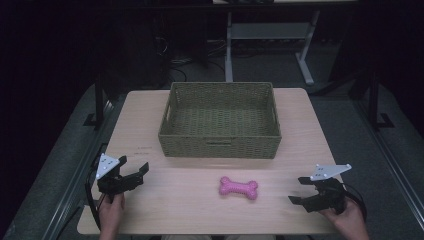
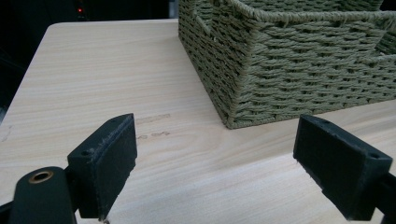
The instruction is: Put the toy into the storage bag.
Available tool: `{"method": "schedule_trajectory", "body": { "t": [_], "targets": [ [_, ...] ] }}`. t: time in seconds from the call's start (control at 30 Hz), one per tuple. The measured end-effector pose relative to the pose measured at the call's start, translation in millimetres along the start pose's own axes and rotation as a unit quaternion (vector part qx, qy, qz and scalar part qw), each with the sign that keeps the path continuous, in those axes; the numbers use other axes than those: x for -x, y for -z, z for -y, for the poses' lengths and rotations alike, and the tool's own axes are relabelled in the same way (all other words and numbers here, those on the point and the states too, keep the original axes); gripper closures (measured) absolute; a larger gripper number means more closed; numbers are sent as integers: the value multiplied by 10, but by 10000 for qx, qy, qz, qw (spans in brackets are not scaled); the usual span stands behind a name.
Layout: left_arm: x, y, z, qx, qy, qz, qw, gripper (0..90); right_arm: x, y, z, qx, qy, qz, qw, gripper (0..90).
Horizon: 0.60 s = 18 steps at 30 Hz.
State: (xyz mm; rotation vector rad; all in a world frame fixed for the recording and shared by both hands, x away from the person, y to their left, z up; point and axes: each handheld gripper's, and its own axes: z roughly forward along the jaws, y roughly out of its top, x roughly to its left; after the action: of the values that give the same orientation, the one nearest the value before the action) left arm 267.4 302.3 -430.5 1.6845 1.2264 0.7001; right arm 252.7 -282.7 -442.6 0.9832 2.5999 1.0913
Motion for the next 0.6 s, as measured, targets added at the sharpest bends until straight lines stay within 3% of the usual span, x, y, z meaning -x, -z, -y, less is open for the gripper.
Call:
{"method": "schedule_trajectory", "body": {
  "t": [0.17, 0.6],
  "targets": [
    [0, -10, -3, -26, -24, 8, 10000, 130, -51, 24, -51, -70, 97, 66, 9999, 213],
    [-18, 16, 7, 15, 24, 2, 10000, 130, -216, -16, -276, -252, 423, -50, 9988, 213]
  ]
}}
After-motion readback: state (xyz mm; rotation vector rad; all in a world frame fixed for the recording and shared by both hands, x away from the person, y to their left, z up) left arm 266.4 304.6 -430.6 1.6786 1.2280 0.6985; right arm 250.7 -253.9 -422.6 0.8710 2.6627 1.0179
